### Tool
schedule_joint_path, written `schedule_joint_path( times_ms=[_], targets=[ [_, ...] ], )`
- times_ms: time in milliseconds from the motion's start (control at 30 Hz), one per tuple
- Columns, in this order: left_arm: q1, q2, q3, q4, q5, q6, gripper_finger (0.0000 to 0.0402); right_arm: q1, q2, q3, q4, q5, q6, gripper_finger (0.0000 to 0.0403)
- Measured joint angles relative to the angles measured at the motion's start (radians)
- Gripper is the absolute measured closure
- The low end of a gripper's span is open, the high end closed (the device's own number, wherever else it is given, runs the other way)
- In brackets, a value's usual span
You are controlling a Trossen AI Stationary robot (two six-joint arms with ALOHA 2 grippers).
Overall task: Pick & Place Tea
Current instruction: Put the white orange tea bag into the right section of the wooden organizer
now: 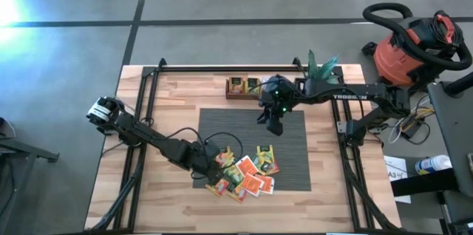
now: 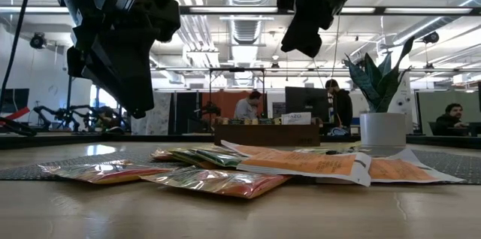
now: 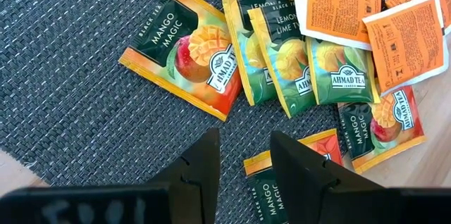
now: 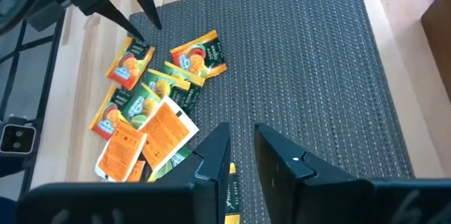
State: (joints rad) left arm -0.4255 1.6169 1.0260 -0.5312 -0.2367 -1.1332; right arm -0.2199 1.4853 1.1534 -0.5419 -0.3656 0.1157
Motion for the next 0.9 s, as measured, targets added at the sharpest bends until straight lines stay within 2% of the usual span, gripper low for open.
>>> schedule_joint_path(
  times_ms=[900],
  targets=[
    [-0.001, 0.000, 0.000, 0.000, 0.000, 0.000, 0.0282, 0.002, -0.006, 0.000, 0.002, 0.029, -0.068, 0.0339]
  ],
)
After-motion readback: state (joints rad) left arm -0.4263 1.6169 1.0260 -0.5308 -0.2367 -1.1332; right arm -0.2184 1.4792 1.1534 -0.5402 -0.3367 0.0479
